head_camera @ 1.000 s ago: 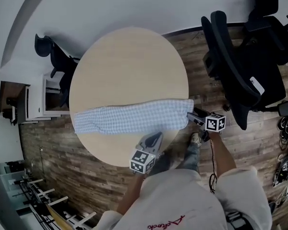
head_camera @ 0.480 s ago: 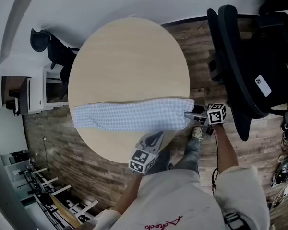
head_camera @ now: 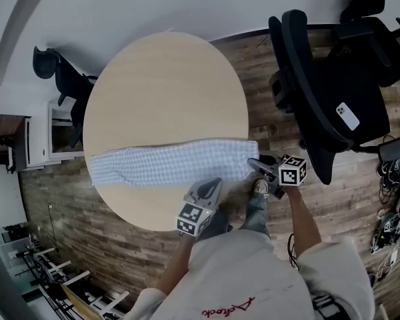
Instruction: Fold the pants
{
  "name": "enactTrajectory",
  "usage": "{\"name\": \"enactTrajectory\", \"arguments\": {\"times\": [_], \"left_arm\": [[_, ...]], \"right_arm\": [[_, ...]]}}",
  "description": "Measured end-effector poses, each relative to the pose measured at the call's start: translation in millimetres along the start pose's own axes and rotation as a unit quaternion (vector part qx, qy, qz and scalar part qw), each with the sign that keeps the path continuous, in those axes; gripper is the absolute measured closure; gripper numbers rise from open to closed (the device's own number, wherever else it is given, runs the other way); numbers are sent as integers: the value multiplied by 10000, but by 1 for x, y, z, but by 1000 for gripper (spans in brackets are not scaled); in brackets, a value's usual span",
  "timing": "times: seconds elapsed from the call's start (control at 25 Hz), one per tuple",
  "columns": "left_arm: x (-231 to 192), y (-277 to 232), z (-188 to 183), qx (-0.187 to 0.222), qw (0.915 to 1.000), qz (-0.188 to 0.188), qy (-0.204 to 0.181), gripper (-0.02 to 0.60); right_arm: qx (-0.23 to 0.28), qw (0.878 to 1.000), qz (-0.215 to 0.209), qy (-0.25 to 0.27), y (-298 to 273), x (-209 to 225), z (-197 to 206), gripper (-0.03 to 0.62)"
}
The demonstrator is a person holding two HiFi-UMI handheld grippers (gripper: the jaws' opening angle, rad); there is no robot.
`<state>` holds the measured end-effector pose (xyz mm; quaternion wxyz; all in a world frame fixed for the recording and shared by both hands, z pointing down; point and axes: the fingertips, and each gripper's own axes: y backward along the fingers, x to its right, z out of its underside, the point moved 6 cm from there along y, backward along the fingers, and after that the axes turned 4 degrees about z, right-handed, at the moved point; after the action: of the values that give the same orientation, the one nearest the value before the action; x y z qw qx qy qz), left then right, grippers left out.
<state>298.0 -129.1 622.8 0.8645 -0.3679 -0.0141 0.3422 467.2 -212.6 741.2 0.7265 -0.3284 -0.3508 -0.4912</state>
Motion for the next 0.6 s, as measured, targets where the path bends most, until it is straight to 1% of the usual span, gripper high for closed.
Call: {"name": "enactTrajectory", "arguments": {"times": [0.12,0.32,0.48,0.6], "left_arm": [[2,0,-1,151,9998,94,-55,548],[2,13,4,461,9985,263,-93,548],[-12,30,15,742,9964,397,-68,548],[-28,51,26,923,9943,520,-134,548]], "right_arm": [[4,9994,295,193,4,-17,-3,494],[81,9980,543,308,5,-49,-3,493],[240,9958,800,367,0,-72,-5,493],[321,9932,1044,401,-11,-96,-6,493]]}}
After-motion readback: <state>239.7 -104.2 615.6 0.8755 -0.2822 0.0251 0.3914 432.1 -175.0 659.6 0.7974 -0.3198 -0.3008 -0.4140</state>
